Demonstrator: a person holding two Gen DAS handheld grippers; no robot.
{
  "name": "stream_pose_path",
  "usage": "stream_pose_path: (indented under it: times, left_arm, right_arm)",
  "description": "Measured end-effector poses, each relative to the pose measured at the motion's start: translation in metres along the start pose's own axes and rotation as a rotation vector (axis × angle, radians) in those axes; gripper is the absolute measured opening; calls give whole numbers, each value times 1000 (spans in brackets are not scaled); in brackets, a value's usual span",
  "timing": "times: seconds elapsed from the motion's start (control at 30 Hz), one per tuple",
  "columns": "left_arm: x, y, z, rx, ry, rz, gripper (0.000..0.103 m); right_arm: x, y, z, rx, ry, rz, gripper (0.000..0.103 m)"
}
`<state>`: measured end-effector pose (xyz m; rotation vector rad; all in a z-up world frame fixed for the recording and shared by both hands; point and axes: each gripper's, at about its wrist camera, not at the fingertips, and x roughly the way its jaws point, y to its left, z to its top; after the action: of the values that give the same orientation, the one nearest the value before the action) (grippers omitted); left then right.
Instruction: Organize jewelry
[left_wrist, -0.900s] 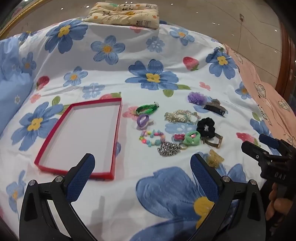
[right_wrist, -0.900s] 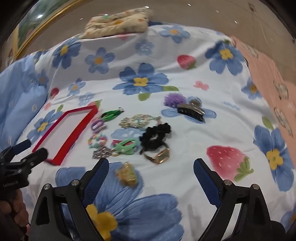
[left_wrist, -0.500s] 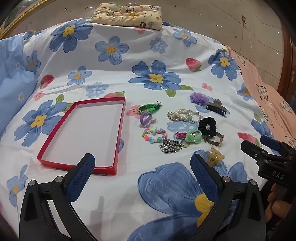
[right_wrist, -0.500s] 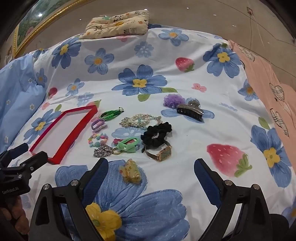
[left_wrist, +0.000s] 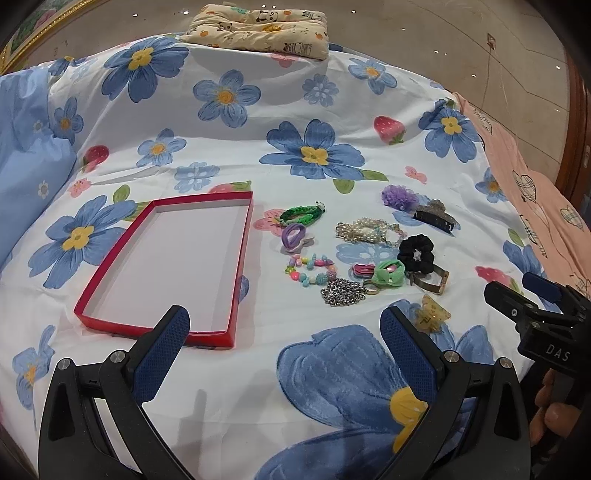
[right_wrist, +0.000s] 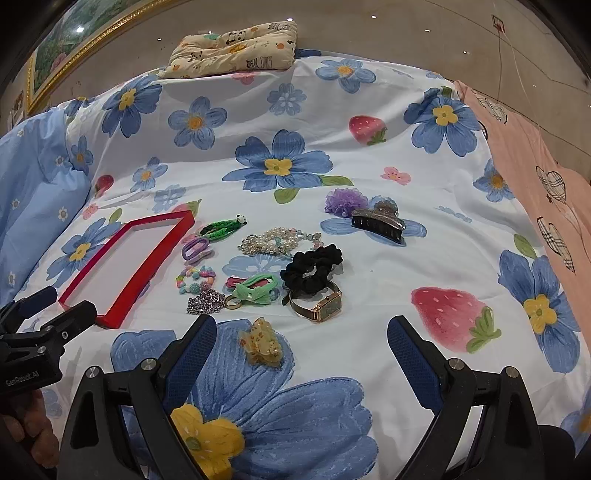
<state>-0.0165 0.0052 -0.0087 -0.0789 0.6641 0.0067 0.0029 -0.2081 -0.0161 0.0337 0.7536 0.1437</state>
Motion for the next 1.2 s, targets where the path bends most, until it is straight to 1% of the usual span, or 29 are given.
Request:
stream_pose_path:
  times: [0.53, 1.2]
  left_arm:
    - [3, 3, 0, -1, -1, 7, 103]
    - [4, 3, 1, -1, 1, 8, 103]
  right_arm:
    - [0, 3, 0, -7, 4, -3, 95]
    - [-1, 6, 1, -4, -2, 14, 95]
